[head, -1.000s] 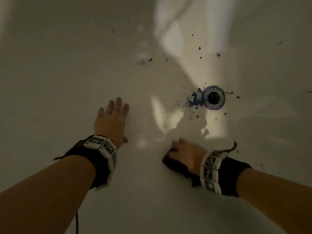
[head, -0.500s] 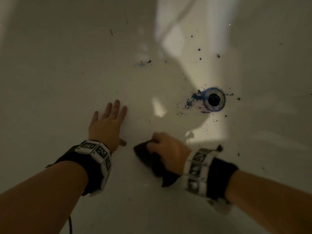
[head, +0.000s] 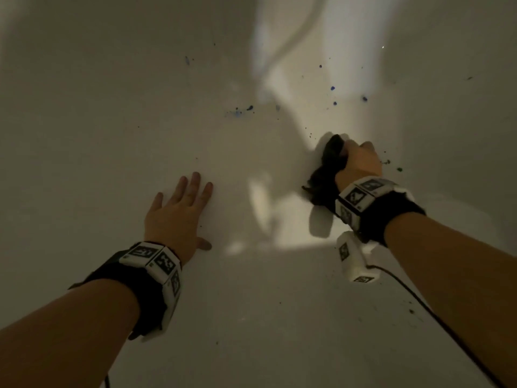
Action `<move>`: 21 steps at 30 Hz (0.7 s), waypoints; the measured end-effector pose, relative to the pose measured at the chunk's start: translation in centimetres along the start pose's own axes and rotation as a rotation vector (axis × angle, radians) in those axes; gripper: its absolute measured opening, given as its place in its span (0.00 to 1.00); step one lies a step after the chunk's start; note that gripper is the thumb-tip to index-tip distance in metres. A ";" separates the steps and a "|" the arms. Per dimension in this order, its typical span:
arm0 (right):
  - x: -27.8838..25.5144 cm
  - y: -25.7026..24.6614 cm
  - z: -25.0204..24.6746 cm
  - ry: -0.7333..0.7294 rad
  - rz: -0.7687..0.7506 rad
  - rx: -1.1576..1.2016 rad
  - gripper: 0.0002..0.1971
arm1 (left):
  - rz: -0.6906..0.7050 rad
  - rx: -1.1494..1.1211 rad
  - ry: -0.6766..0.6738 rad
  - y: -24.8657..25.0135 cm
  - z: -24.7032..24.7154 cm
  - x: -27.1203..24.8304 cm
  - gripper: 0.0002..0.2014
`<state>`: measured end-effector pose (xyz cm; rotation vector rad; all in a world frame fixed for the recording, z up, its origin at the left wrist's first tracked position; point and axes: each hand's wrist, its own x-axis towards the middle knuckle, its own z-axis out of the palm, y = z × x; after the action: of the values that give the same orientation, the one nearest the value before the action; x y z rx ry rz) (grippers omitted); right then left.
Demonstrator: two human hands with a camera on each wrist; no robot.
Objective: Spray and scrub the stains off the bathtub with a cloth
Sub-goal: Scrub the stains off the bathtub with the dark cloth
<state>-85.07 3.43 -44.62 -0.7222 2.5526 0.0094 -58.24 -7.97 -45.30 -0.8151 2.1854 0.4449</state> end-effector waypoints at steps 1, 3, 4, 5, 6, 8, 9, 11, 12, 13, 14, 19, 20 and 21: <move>-0.9 -0.5 0.2 0.033 -0.068 0.021 0.19 | -0.004 0.003 -0.002 0.1 0.0 0.0 0.54; -4.2 -2.3 1.0 0.071 -0.311 0.070 0.20 | -0.009 0.014 -0.007 0.2 -0.2 -0.1 0.54; -6.1 -3.4 1.4 0.001 -0.417 0.153 0.22 | -0.011 0.019 -0.008 0.3 -0.2 -0.2 0.54; -7.4 -4.1 2.6 -0.083 -0.527 0.167 0.25 | -0.012 0.023 -0.007 0.3 -0.3 -0.2 0.54; -8.4 -4.8 3.5 -0.192 -0.627 0.073 0.24 | -0.013 0.026 -0.004 0.3 -0.2 -0.3 0.54; -8.8 -5.3 4.7 -0.368 -0.668 -0.108 0.18 | -0.014 0.030 0.001 0.3 -0.2 -0.3 0.54; -8.2 -5.1 4.9 -0.351 -0.647 -0.091 0.18 | -0.011 0.032 0.006 0.3 -0.1 -0.2 0.54; -7.2 -4.8 4.1 -0.172 -0.609 -0.022 0.18 | -0.001 0.028 0.010 0.1 -0.1 -0.1 0.54; -6.2 -3.9 3.7 -0.095 -0.525 -0.002 0.18 | 0.009 0.029 0.010 -0.1 -0.1 -0.1 0.53; -4.8 -2.8 2.9 -0.037 -0.423 -0.032 0.19 | 0.020 0.037 0.024 -0.2 -0.2 -0.1 0.51; -3.5 -1.6 2.2 -0.028 -0.323 -0.074 0.20 | 0.031 0.047 0.061 -0.5 -0.4 0.0 0.47; -0.2 0.9 1.3 -0.097 -0.194 -0.269 0.23 | -0.095 -0.063 0.256 -4.5 -4.2 3.0 0.49; -0.3 0.7 1.5 -0.115 -0.183 -0.313 0.23 | -0.161 -0.134 0.223 -5.4 -5.1 4.0 0.56; -0.3 0.4 1.4 -0.118 -0.160 -0.333 0.21 | -0.215 -0.206 0.177 -6.2 -5.9 4.8 0.61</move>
<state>-84.38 4.09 -45.75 -1.0172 2.3982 0.4205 -59.69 -17.65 -45.40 -1.2301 2.2043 0.5111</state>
